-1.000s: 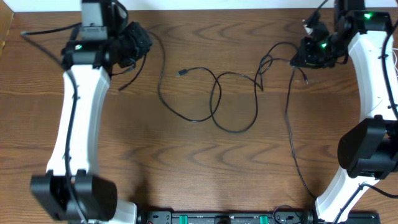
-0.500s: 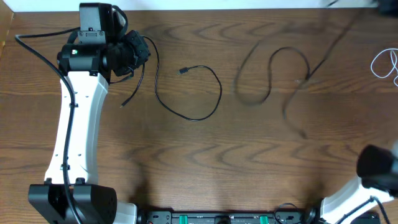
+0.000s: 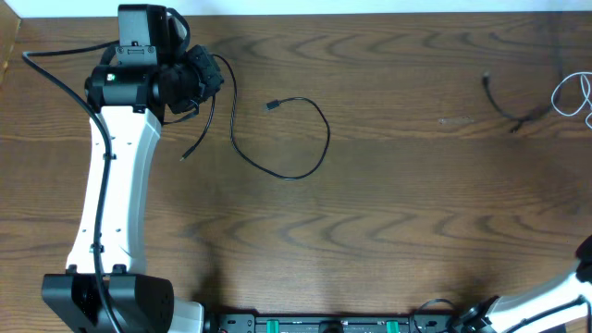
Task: Untangle cables
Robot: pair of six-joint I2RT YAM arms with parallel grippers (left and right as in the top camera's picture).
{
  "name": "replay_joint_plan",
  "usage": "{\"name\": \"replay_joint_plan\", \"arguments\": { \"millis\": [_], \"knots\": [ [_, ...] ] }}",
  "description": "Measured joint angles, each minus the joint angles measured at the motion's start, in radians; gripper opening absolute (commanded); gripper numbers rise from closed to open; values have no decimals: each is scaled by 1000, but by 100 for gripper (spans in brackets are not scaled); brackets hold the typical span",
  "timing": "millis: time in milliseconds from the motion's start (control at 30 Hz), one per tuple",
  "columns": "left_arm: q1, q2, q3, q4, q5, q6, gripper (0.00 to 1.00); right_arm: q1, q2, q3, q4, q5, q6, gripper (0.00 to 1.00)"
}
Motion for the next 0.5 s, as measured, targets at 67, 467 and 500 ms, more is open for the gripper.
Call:
{"name": "replay_joint_plan", "arguments": {
  "millis": [67, 467, 500],
  "knots": [
    [0, 0, 0, 0, 0, 0, 8, -7, 52, -7, -23, 6, 5, 50],
    [-69, 0, 0, 0, -4, 26, 7, 100, 141, -12, -132, -122, -71, 99],
    [-81, 1, 0, 0, -4, 27, 8, 118, 141, -12, -155, -138, -85, 99]
  ]
}}
